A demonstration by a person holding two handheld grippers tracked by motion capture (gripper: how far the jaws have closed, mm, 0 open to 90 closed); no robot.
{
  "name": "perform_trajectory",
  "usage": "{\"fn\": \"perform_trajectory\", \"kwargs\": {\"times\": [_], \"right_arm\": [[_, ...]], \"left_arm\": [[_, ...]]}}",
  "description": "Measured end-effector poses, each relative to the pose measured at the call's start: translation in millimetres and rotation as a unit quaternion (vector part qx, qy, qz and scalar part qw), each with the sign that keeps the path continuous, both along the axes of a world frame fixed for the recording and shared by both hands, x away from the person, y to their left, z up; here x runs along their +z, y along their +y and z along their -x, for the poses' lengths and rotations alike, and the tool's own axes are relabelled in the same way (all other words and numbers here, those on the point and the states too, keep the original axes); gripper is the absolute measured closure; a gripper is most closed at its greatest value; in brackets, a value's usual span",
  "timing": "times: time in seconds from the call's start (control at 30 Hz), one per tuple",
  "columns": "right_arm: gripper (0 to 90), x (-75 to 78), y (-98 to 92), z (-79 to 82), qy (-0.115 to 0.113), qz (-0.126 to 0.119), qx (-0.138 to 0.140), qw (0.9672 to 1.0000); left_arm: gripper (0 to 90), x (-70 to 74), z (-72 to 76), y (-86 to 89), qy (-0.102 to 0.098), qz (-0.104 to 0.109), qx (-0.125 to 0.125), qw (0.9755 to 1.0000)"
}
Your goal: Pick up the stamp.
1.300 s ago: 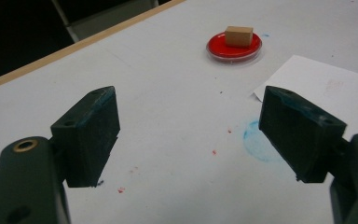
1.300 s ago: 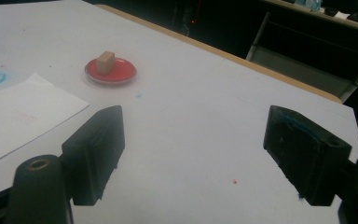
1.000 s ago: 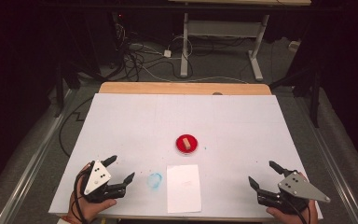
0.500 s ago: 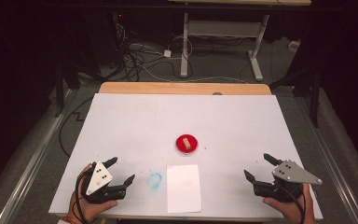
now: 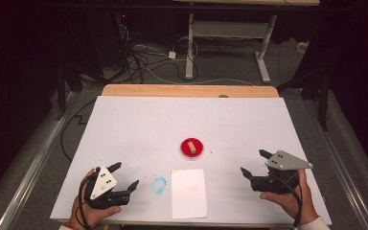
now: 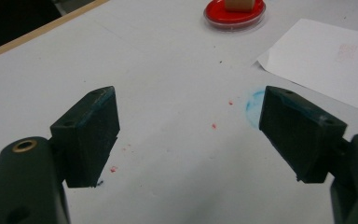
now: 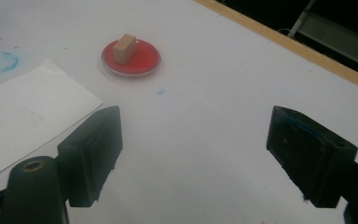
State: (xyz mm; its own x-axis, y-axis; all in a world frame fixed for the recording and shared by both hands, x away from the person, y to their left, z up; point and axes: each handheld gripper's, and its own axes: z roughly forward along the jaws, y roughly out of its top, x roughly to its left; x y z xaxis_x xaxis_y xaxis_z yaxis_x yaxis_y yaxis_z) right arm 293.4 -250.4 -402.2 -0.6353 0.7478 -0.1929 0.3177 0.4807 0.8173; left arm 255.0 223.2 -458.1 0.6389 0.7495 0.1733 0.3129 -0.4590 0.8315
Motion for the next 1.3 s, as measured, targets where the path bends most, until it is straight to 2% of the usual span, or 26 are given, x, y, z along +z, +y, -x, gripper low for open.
{"fn": "perform_trajectory", "kwargs": {"times": [0.1, 0.17, 0.33, 0.43, 0.5, 0.63, 0.8, 0.83, 0.9, 1.0, 1.07, 1.1, 1.17, 1.3], "right_arm": [[20.7, 2.8, 8.2, -13.3, 0.026, 0.003, 0.004, 0.9996], [20.5, 3.2, 10.9, -16.3, 0.03, 0.007, 0.005, 0.9995], [20.0, 6.1, 23.8, -28.3, 0.03, 0.017, 0.014, 0.9993], [19.5, 7.7, 28.1, -33.3, 0.028, 0.015, 0.019, 0.9993], [19.5, 9.0, 32.0, -36.1, 0.024, 0.024, 0.016, 0.9993], [19.9, 10.2, 37.7, -42.6, 0.024, 0.027, 0.021, 0.9991], [20.7, 8.5, 43.7, -50.8, 0.034, 0.018, 0.026, 0.9989], [19.7, 7.7, 47.0, -54.8, 0.043, 0.015, 0.025, 0.9986], [19.2, 7.3, 49.5, -56.7, 0.048, 0.018, 0.026, 0.9984], [19.9, 6.5, 57.8, -63.1, 0.061, 0.025, 0.028, 0.9974], [23.8, 6.6, 63.9, -67.7, 0.067, 0.034, 0.018, 0.997], [26.4, 6.9, 69.6, -73.4, 0.083, 0.039, 0.02, 0.9956], [26.2, 6.9, 75.1, -79.5, 0.1, 0.043, 0.016, 0.994], [25.5, 6.0, 83.6, -87.3, 0.117, 0.046, 0.018, 0.9919]], "left_arm": [[19.4, 0.1, 0.7, -0.4, -0.001, 0.0, 0.001, 1.0], [19.4, -0.1, 1.0, -0.6, 0.0, 0.001, -0.001, 1.0], [19.4, -1.6, 0.3, -0.3, 0.003, -0.003, -0.006, 1.0], [19.4, -1.8, 0.4, -0.3, 0.003, -0.003, -0.005, 1.0], [19.4, -1.6, 0.3, -0.4, 0.003, -0.005, -0.005, 1.0], [19.4, -2.0, 0.3, -1.5, 0.004, -0.008, -0.006, 0.9999], [19.4, -2.5, 0.3, -3.4, 0.007, -0.011, -0.006, 0.9999], [19.4, -2.5, 0.4, -3.9, 0.006, -0.013, -0.005, 0.9999], [19.4, -2.2, 0.1, -3.9, 0.0, -0.015, -0.008, 0.9998], [19.4, -2.6, 0.6, -4.0, 0.007, -0.013, -0.006, 0.9999], [19.4, -2.7, 0.1, -4.0, 0.008, -0.013, -0.004, 0.9999], [19.4, -2.9, -0.1, -4.1, 0.009, -0.013, -0.005, 0.9999], [19.4, -3.4, 0.0, -4.4, 0.011, -0.016, -0.006, 0.9998], [19.4, -3.5, 0.4, -4.6, 0.012, -0.016, -0.008, 0.9998]]}}
